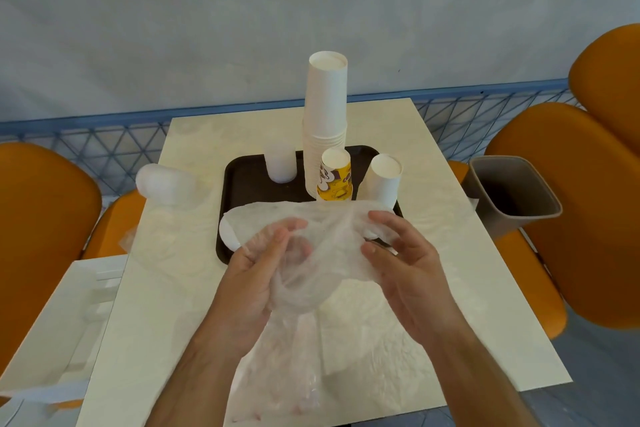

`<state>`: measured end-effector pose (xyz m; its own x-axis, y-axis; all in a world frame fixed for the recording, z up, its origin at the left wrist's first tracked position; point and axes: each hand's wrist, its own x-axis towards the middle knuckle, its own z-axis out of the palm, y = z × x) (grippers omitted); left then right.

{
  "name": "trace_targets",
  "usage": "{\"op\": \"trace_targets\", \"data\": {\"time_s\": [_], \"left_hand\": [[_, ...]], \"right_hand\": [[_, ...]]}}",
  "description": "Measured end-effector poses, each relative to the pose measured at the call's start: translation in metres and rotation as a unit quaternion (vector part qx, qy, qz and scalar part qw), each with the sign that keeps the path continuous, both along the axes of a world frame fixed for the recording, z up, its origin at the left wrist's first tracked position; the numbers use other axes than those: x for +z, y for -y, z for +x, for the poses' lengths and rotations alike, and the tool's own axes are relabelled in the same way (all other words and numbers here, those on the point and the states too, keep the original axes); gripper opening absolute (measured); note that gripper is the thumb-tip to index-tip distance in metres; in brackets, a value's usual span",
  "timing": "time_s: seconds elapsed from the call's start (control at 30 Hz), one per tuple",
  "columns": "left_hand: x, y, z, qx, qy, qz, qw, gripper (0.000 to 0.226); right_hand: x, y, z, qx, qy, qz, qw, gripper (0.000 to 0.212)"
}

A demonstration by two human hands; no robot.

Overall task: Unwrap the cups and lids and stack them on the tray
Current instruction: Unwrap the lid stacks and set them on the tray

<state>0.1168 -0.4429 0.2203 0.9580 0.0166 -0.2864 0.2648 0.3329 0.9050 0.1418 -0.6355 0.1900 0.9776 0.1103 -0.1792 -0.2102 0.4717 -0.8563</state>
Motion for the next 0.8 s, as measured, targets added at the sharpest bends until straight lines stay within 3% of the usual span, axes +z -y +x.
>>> {"op": "trace_targets", "data": {"time_s": [0.03,0.13,0.2,0.33,0.5,0.63,0.73,0.8], "left_hand": [[0.002,0.001,-0.001,-0.031,0.006,0.0,1.0,0.026],[-0.002,-0.002,-0.004,-0.13,0.033,0.052,0.99,0.086],[-0.005,-0.005,-0.005,-0.157,0.042,0.081,0.983,0.094],[-0.003,-0.018,-0.005,-0.183,0.033,0.16,0.969,0.06],[0.004,-0.042,-0.004,-0.149,0.014,0.233,0.961,0.049],[0.004,-0.047,-0.004,-0.116,0.029,0.239,0.964,0.039],[0.0,-0.043,-0.005,-0.132,0.035,0.222,0.965,0.033],[-0.005,-0.042,-0.005,-0.13,0.023,0.179,0.975,0.023]], "right_hand": [[-0.001,0.001,0.001,-0.012,-0.003,-0.001,1.0,0.046],[0.004,0.008,0.006,-0.003,0.006,-0.002,1.0,0.063],[0.008,0.017,0.009,0.035,0.023,-0.022,0.999,0.076],[0.016,0.047,0.021,0.14,0.041,-0.102,0.984,0.098],[0.031,0.089,0.036,0.218,0.072,-0.145,0.962,0.108],[0.033,0.094,0.04,0.203,0.036,-0.092,0.974,0.082],[0.028,0.07,0.037,0.1,0.027,-0.158,0.982,0.046],[0.026,0.057,0.034,0.079,0.041,-0.164,0.983,0.044]]}}
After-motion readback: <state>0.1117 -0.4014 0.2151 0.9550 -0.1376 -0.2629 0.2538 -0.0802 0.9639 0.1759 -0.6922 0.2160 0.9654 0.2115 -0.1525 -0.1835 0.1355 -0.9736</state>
